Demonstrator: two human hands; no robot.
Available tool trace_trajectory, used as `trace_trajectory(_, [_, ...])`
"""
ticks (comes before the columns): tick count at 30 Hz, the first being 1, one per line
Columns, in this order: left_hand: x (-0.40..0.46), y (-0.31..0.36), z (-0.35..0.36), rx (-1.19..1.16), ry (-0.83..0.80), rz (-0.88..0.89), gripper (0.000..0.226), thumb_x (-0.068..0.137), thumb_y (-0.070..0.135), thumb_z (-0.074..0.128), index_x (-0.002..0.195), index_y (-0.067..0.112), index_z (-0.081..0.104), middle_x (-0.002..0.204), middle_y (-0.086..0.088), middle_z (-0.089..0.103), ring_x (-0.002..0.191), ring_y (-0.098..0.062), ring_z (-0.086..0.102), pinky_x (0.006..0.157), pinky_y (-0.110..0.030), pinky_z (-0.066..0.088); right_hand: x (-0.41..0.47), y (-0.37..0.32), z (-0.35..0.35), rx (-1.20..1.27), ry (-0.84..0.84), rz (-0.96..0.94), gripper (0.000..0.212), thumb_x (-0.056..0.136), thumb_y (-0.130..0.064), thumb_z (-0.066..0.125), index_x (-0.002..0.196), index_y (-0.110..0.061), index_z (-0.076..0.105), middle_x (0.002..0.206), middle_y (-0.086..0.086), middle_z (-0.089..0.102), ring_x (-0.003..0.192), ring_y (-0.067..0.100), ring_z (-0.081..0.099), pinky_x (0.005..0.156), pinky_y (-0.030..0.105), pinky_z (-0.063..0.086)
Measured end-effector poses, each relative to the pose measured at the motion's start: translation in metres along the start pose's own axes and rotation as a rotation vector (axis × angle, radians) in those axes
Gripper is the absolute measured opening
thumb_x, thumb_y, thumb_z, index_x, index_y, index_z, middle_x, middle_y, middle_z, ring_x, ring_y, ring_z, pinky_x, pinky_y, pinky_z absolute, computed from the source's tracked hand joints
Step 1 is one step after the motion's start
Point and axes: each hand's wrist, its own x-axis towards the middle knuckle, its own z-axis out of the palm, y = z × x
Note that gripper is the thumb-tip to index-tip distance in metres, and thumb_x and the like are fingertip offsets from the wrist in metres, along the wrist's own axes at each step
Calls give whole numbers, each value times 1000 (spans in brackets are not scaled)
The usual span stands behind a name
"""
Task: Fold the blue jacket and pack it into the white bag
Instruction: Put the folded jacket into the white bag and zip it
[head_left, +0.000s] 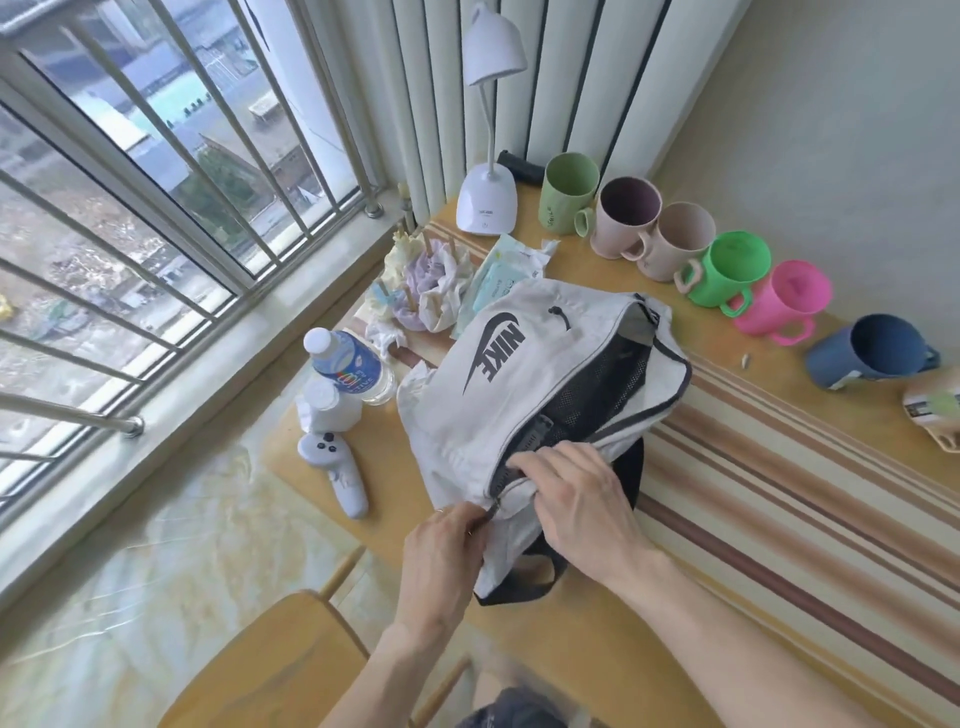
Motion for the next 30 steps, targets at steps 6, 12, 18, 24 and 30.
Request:
trace_trajectory(6, [-12,21,-41,-344,32,-41,11,89,36,75,80,30,79,71,15,73,69,-11,68,64,-24,53,-2,-26,5,2,45,-137,19,90,-22,67,107,-18,74,89,2,60,80,22,54,70,34,48])
trace_trajectory(12, [-11,25,-52,-315,26,42,17,80,22,73,94,29,67,91,15,69,88,-11,68,78,-24,55,7,-32,-3,107,74,-141,15,89,-13,65,95,-14,79,80,-1,70,71,20,64,63,33,56])
trace_trajectory(18, [4,30,-29,-154,155,35,20,80,15,82,92,20,66,77,13,73,71,-3,69,67,-30,58,9,-36,-28,242,36,-3,15,87,-17,70,94,-18,83,82,-3,77,72,17,71,62,35,60])
trace_trajectory(24, [-7,17,-22,-109,206,40,23,85,24,80,72,21,62,68,14,68,62,-4,65,58,-32,56,28,13,-63,336,12,339,12,81,-21,85,93,-19,87,86,-4,84,74,8,74,74,32,63])
trace_trajectory(30, [-9,2,-13,-90,212,-3,28,82,21,84,68,21,60,62,15,65,57,-4,63,54,-34,56,83,116,-84,248,154,615,20,80,-27,88,95,-14,86,80,3,82,66,19,68,58,30,51])
